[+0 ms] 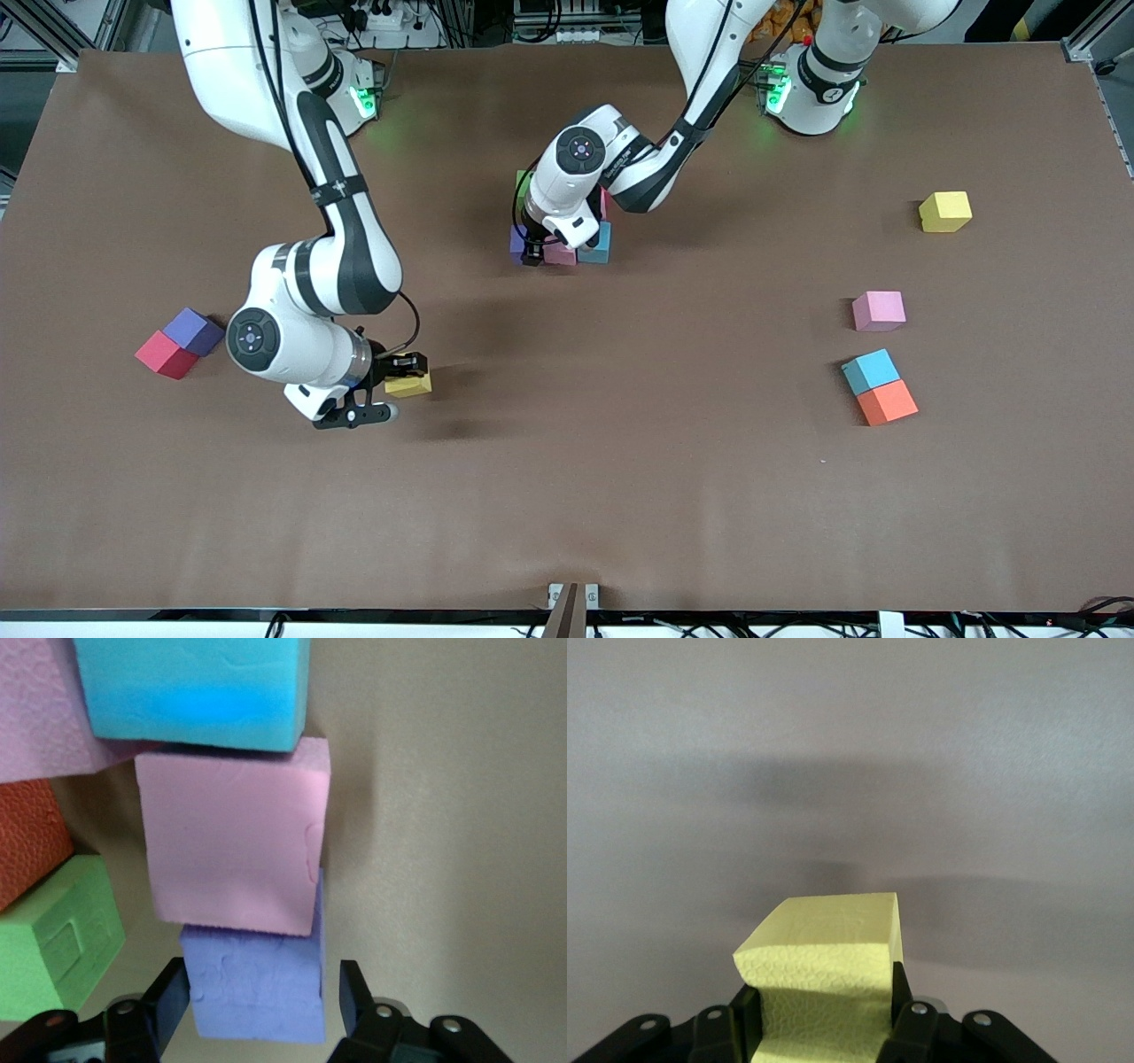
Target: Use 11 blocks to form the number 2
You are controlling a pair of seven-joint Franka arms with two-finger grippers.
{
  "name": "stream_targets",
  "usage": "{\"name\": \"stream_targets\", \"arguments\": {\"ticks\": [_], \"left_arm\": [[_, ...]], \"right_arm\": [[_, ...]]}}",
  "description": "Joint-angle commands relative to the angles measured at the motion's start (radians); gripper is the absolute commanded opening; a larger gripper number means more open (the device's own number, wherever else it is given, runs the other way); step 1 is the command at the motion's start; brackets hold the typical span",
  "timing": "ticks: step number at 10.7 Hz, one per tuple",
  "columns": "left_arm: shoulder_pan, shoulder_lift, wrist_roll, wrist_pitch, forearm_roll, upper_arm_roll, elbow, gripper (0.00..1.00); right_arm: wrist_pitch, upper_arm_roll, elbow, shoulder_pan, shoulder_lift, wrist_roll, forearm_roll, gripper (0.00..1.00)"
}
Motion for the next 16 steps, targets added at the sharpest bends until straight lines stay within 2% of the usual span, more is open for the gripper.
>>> {"name": "stream_targets", "arguments": {"ticks": [1, 4, 8, 10, 12, 14, 16], "left_arm": [[0.008, -0.069, 0.053, -0.003, -0.007, -0.003, -0.015, 0.77], [0.070, -0.156, 0.213, -0.131, -0.007, -0.003, -0.015, 0.77], [0.263, -0.278, 0.567, -0.375, 0.002, -0.003, -0.015, 0.77], [0.372, -0.298, 0.788, -0.519, 0.109, -0.003, -0.010, 0.77], [0.467, -0.295, 1.000, -0.549, 0.169, -0.001, -0.007, 0.77], [0.553, -0.287, 1.201, -0.549, 0.217, 0.005, -0.004, 0.77], [0.635, -0.272, 1.393, -0.549, 0.228, 0.010, -0.003, 0.77]], "right_arm": [[0.023, -0.001, -0.064, 0.023, -0.051, 0.024, 0.008, 0.00], [0.024, -0.001, -0.064, 0.052, -0.051, 0.087, 0.008, 0.00], [0.102, 0.001, -0.090, 0.155, -0.049, 0.242, 0.008, 0.00], [0.168, 0.001, -0.121, 0.225, -0.051, 0.321, 0.010, 0.00], [0.240, 0.001, -0.181, 0.282, -0.067, 0.339, 0.048, 0.00], [0.355, 0.003, -0.286, 0.348, -0.101, 0.339, 0.075, 0.00], [0.411, 0.003, -0.359, 0.388, -0.141, 0.340, 0.086, 0.00]]}}
